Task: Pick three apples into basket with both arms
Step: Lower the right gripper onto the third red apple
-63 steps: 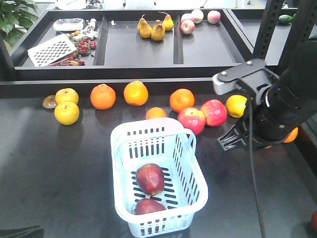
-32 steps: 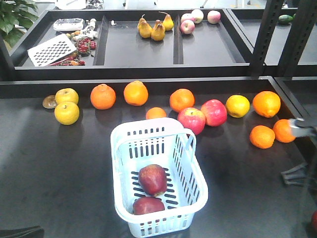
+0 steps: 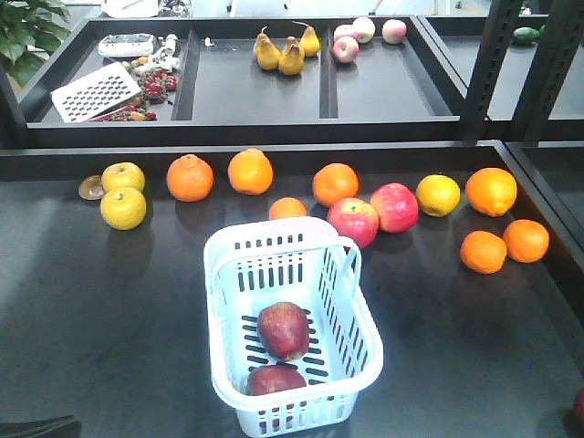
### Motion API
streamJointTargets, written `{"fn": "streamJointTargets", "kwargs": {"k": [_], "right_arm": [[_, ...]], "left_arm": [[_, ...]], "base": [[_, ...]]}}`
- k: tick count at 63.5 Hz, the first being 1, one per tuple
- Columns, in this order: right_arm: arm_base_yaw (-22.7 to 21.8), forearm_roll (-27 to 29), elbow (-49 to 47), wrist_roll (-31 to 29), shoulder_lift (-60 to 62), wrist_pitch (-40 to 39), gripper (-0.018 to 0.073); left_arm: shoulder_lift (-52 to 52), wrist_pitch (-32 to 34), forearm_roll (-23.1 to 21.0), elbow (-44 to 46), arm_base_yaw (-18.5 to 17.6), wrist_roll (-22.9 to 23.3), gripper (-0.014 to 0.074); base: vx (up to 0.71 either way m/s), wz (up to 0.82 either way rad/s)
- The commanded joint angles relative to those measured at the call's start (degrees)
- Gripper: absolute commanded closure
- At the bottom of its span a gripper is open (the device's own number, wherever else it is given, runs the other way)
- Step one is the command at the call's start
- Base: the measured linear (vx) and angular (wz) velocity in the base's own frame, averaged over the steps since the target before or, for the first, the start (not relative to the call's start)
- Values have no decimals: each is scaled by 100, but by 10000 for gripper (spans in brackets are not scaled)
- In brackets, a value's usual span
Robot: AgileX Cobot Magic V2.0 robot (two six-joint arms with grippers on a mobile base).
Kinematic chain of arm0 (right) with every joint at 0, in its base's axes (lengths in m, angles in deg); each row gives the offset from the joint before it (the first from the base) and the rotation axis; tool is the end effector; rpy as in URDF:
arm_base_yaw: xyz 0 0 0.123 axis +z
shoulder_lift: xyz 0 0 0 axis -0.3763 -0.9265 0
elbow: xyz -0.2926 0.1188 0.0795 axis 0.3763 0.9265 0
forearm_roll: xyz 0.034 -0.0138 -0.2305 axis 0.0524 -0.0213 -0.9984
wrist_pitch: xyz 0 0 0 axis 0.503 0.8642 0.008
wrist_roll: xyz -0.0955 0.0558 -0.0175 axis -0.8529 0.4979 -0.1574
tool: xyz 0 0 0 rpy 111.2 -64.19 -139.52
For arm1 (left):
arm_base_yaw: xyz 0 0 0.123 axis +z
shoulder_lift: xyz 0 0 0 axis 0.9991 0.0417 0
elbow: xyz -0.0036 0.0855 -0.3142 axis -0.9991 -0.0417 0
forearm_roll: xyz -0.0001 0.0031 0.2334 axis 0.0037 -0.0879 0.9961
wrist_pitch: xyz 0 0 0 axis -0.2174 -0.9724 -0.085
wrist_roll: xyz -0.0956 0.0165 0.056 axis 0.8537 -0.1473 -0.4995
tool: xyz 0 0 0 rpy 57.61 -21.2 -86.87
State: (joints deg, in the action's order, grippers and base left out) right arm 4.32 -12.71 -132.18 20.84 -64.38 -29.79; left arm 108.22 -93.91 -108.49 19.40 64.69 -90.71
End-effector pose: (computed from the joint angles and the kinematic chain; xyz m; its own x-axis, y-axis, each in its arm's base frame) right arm 0.1830 -0.0664 0.2820 -0.9391 0.1980 -0.2809 0.2313 0.9686 -0.0906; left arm 0.0351 -0.0510 0.2536 -0.4677 0.2331 -0.8526 0.6204 0.7736 -0.1288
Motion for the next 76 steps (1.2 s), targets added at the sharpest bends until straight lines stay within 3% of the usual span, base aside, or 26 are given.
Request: {"fn": "streamJointTargets", "kwargs": {"k": [1,15,24,76], "right_arm": [[-177,174,-116,-253,-25,-195,353],[-548,-53,-116,111,-501,-227,-40],[-787,-21,-116,160,-927,-255,-169],[-841,-160,-127,-11,-2583,-1363,-83]], "left_arm": [[30,305,-177,147,-25,40,603],[30,305,-177,147,-25,40,603],[30,305,-177,147,-25,40,603],[30,301,-182,147,-25,40,603]], "base": [[0,0],[0,0],[0,0],[0,0]]}}
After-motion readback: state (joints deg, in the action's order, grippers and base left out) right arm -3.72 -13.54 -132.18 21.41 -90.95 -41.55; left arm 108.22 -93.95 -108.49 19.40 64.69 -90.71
